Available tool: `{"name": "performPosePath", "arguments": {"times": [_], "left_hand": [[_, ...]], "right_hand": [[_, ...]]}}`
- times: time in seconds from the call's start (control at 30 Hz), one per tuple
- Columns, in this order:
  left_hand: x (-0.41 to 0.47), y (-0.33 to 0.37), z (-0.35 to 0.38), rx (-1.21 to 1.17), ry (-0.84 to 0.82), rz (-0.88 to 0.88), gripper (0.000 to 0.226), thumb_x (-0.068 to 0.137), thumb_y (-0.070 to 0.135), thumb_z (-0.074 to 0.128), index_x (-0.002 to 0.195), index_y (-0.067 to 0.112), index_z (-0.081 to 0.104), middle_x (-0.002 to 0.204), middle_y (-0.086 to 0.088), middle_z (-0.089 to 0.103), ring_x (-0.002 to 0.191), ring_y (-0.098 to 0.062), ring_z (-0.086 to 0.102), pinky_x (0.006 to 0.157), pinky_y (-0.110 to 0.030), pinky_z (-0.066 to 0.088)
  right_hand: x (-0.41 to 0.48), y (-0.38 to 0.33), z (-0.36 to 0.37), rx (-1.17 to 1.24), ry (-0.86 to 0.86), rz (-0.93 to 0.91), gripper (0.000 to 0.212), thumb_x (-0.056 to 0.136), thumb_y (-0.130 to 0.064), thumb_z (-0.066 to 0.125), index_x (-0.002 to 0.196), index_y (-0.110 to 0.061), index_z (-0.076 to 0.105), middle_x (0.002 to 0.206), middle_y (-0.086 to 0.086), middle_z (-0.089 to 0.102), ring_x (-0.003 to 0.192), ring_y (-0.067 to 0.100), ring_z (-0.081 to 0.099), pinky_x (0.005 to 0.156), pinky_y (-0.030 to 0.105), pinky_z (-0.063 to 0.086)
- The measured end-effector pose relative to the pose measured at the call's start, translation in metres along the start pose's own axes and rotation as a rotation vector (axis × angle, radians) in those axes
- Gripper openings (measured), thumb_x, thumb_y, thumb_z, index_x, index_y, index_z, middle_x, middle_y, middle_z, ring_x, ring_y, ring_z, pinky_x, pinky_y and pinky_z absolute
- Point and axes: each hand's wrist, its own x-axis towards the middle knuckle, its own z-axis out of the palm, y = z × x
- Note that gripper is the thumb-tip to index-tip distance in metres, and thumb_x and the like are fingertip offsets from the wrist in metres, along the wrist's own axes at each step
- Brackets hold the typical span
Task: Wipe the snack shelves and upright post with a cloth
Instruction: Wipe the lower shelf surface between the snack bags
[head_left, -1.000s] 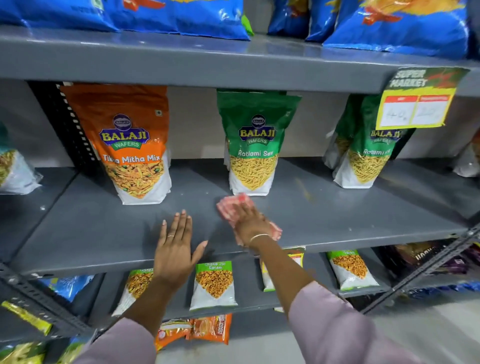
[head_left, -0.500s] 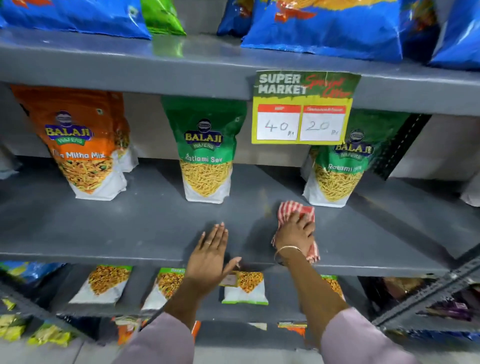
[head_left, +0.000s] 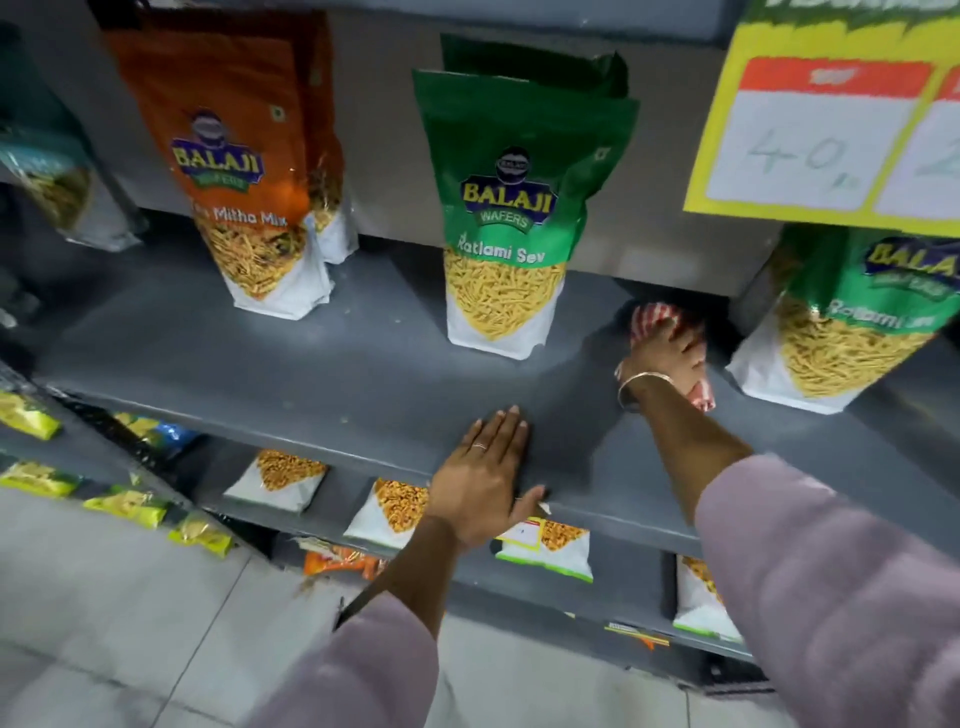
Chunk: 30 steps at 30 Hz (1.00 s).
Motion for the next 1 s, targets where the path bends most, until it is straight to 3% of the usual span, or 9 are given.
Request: {"name": "performPosePath", "arguments": {"times": [0.23, 0.37, 0.4, 0.5, 0.6, 0.7, 0.87, 0.93, 1.0], "left_hand": [[0.001, 0.001, 0.000, 0.022, -0.004, -0.006, 0.068, 0.081, 0.048, 0.036, 0.121, -0.003, 0.059, 0.128, -0.020, 0.057, 0.115, -0.029, 0.057, 0.100, -0.037, 0.040], [0.001, 0.003, -0.002, 0.032, -0.013, -0.007, 0.068, 0.082, 0.048, 0.035, 0.120, -0.003, 0.059, 0.127, -0.020, 0.057, 0.115, -0.030, 0.057, 0.100, -0.038, 0.040], [0.001, 0.003, -0.002, 0.033, -0.010, -0.006, 0.068, 0.082, 0.048, 0.035, 0.120, -0.003, 0.059, 0.127, -0.020, 0.057, 0.115, -0.030, 0.057, 0.102, -0.038, 0.037], [0.001, 0.003, -0.003, 0.034, -0.016, -0.007, 0.069, 0.082, 0.049, 0.036, 0.120, -0.003, 0.059, 0.128, -0.020, 0.057, 0.115, -0.031, 0.057, 0.102, -0.038, 0.033], [-0.001, 0.002, -0.004, 0.029, -0.034, -0.013, 0.068, 0.082, 0.049, 0.038, 0.121, -0.003, 0.058, 0.128, -0.021, 0.056, 0.115, -0.032, 0.057, 0.102, -0.037, 0.029], [-0.001, 0.004, -0.009, 0.035, -0.093, -0.015, 0.069, 0.081, 0.048, 0.038, 0.120, -0.004, 0.058, 0.128, -0.021, 0.056, 0.115, -0.034, 0.057, 0.102, -0.038, 0.028], [-0.002, 0.007, -0.016, 0.042, -0.146, -0.032, 0.067, 0.080, 0.045, 0.038, 0.116, -0.006, 0.061, 0.124, -0.023, 0.059, 0.112, -0.035, 0.058, 0.102, -0.038, 0.026], [-0.002, 0.008, -0.019, 0.042, -0.166, -0.038, 0.066, 0.082, 0.045, 0.037, 0.115, -0.006, 0.062, 0.123, -0.023, 0.059, 0.111, -0.035, 0.059, 0.101, -0.038, 0.026], [-0.003, 0.008, -0.021, 0.049, -0.211, -0.035, 0.069, 0.090, 0.049, 0.029, 0.115, -0.006, 0.062, 0.123, -0.023, 0.059, 0.110, -0.035, 0.059, 0.101, -0.037, 0.025]], "right_hand": [[0.064, -0.014, -0.002, -0.095, -0.101, -0.349, 0.098, 0.083, -0.037, 0.059, 0.152, -0.021, -0.009, 0.161, 0.010, -0.005, 0.148, 0.038, -0.002, 0.119, 0.057, 0.006], [0.032, -0.025, -0.021, 0.007, -0.135, -0.563, 0.063, 0.099, -0.012, 0.030, 0.151, -0.001, -0.005, 0.162, 0.012, -0.002, 0.149, 0.032, 0.003, 0.123, 0.033, 0.015], [0.030, -0.024, -0.021, -0.043, -0.139, -0.653, 0.061, 0.099, -0.009, 0.024, 0.151, -0.003, -0.007, 0.162, 0.011, 0.000, 0.149, 0.029, 0.004, 0.122, 0.026, 0.017], [0.037, -0.012, -0.004, -0.105, -0.125, -0.903, 0.063, 0.093, -0.019, 0.014, 0.151, -0.032, -0.007, 0.162, -0.004, 0.001, 0.150, 0.022, -0.001, 0.124, 0.042, 0.009], [0.002, -0.005, -0.016, -0.244, -0.141, -0.909, 0.056, 0.095, -0.052, 0.010, 0.148, -0.039, 0.020, 0.160, -0.011, 0.016, 0.149, 0.020, 0.018, 0.122, 0.041, 0.020], [-0.030, 0.020, -0.005, -0.183, -0.092, -1.023, 0.056, 0.097, -0.023, 0.031, 0.149, -0.040, 0.018, 0.160, -0.009, 0.019, 0.148, 0.019, 0.019, 0.119, 0.041, 0.028], [-0.099, 0.077, -0.021, 0.172, -0.318, -0.788, 0.041, 0.094, -0.016, 0.053, 0.135, -0.025, 0.053, 0.148, -0.002, 0.046, 0.136, 0.017, 0.044, 0.116, 0.028, 0.030], [-0.128, 0.096, -0.034, 0.266, -0.488, -0.792, 0.042, 0.093, -0.003, 0.053, 0.132, -0.015, 0.056, 0.147, 0.002, 0.047, 0.136, 0.015, 0.042, 0.115, 0.020, 0.025], [-0.140, 0.112, -0.051, 0.287, -0.729, -0.756, 0.040, 0.091, 0.003, 0.052, 0.129, -0.004, 0.058, 0.141, 0.011, 0.053, 0.131, 0.017, 0.047, 0.115, 0.030, 0.031]]}}
